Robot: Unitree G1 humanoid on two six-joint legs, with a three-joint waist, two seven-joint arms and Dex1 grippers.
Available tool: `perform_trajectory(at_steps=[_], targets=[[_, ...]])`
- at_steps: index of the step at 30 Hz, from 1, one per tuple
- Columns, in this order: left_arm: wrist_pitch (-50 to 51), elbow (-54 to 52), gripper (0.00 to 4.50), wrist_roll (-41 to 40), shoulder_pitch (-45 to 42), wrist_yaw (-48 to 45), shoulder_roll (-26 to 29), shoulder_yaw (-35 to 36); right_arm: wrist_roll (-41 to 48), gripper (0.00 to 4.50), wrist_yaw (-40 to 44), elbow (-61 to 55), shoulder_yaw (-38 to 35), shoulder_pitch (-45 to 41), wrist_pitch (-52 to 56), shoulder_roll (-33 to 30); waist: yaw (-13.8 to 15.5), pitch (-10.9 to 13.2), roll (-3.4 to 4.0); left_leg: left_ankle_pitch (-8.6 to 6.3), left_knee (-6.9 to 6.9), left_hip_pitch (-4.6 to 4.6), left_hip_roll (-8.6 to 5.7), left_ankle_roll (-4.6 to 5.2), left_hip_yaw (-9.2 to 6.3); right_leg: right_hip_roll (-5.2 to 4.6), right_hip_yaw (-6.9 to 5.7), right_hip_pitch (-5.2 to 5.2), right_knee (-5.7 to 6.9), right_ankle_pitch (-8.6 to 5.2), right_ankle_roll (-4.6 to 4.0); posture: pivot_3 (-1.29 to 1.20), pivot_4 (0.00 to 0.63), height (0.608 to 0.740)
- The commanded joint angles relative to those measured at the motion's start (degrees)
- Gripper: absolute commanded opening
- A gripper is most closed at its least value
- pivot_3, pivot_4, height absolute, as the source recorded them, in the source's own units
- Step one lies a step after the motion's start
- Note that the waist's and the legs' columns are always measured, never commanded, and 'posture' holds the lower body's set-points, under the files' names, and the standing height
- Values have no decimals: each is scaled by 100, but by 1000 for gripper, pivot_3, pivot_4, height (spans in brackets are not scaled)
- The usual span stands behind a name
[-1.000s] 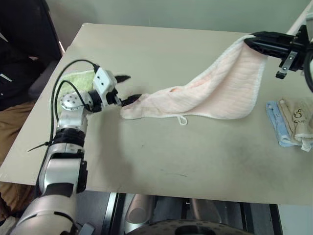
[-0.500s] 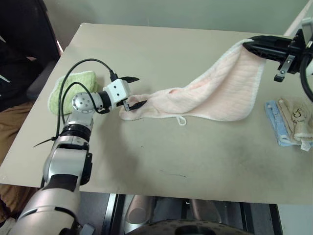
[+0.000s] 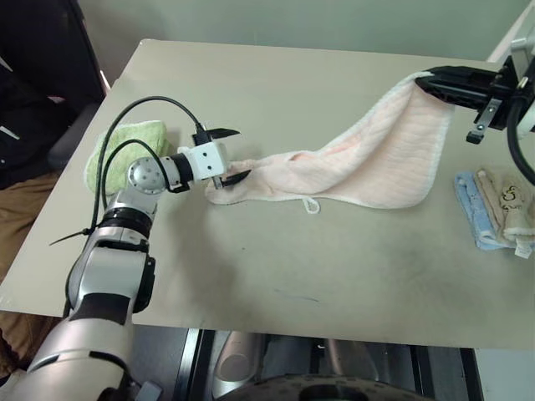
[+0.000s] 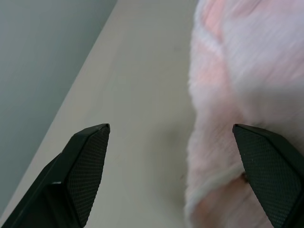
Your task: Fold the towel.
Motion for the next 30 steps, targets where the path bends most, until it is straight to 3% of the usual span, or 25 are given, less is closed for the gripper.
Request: perform_trajectory(at_steps=[1, 13, 30], targets=[[25, 119, 4475, 180, -148, 158, 169, -90, 29, 0, -64, -185, -218, -68, -71, -47, -1, 0, 0, 0, 0, 0, 0, 0, 0, 0, 0, 0, 0, 0, -1, 0, 150, 740], [18, 131, 4475, -411, 293, -820, -166, 125, 156, 0, -264, -99, -144, -837, 13, 224, 32, 0, 0, 0, 3, -2, -1, 0, -1, 0, 0, 0, 1, -2, -7, 0, 150, 740], [-481, 246, 4475, 200, 125, 354, -674, -223, -24, 0, -428, -296, -24, -934, 53, 234, 37, 0, 0, 1, 5, 0, -1, 0, 1, 0, -1, -1, 3, 5, -1, 0, 150, 740]])
